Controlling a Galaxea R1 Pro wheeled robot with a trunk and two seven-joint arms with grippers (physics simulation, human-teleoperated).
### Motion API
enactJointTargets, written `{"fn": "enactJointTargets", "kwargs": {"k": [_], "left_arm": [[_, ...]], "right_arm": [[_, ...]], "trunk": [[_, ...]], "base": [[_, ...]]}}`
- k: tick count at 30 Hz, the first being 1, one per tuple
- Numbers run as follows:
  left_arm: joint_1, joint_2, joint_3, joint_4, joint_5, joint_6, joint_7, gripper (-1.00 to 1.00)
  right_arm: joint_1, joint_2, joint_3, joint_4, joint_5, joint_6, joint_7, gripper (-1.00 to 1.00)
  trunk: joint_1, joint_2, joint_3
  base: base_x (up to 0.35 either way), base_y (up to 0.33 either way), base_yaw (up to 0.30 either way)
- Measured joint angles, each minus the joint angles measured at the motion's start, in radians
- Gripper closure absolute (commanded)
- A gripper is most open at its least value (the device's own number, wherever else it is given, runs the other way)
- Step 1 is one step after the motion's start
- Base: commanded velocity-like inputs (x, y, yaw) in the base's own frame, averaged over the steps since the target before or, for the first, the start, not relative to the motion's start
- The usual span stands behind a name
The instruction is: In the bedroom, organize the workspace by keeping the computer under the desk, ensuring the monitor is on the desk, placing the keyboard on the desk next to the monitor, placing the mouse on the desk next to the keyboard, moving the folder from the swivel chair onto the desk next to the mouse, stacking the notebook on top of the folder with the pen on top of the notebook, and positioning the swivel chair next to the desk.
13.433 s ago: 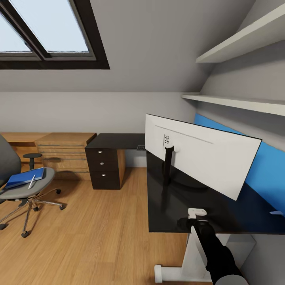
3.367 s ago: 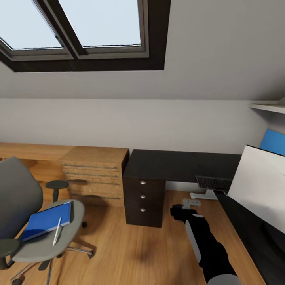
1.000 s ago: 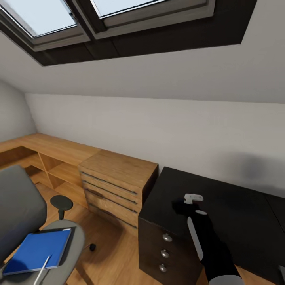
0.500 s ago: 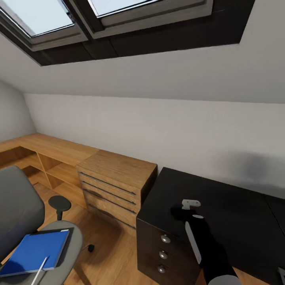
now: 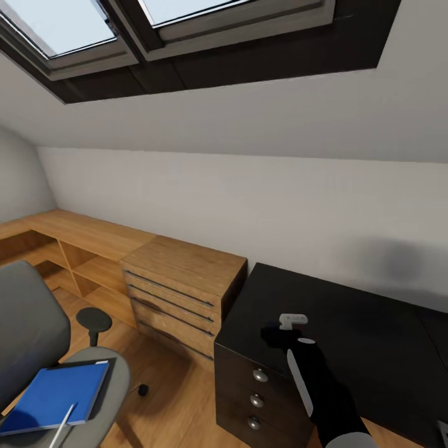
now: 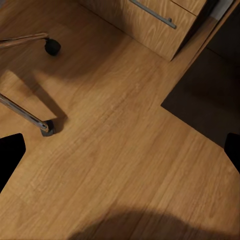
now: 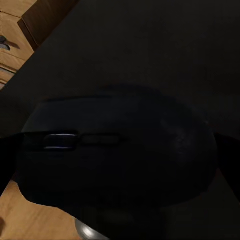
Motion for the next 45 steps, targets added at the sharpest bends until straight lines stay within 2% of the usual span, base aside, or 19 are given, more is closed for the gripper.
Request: {"fn": "enactJointTargets", "kwargs": {"k": [15, 22, 45], "left_arm": [[0.000, -0.002, -0.004, -0.001, -0.001, 0.000, -0.002, -1.00], [0.000, -0.025, -0.014, -0.002, -0.002, 0.000, 0.000, -1.00], [0.000, -0.031, -0.015, -0.002, -0.003, 0.000, 0.000, -1.00]], "right_arm": [[0.000, -0.001, 0.000, 0.001, 0.001, -0.023, 0.000, 1.00], [0.000, -0.003, -0.001, 0.002, 0.002, -0.024, 0.000, 1.00], [0.000, -0.003, -0.004, 0.017, 0.003, -0.023, -0.004, 1.00]], "trunk": [[0.000, 0.000, 0.000], [0.000, 0.000, 0.000], [0.088, -0.161, -0.072]], "base": [[0.037, 0.078, 0.000], [0.001, 0.002, 0.000], [0.000, 0.000, 0.000]]}}
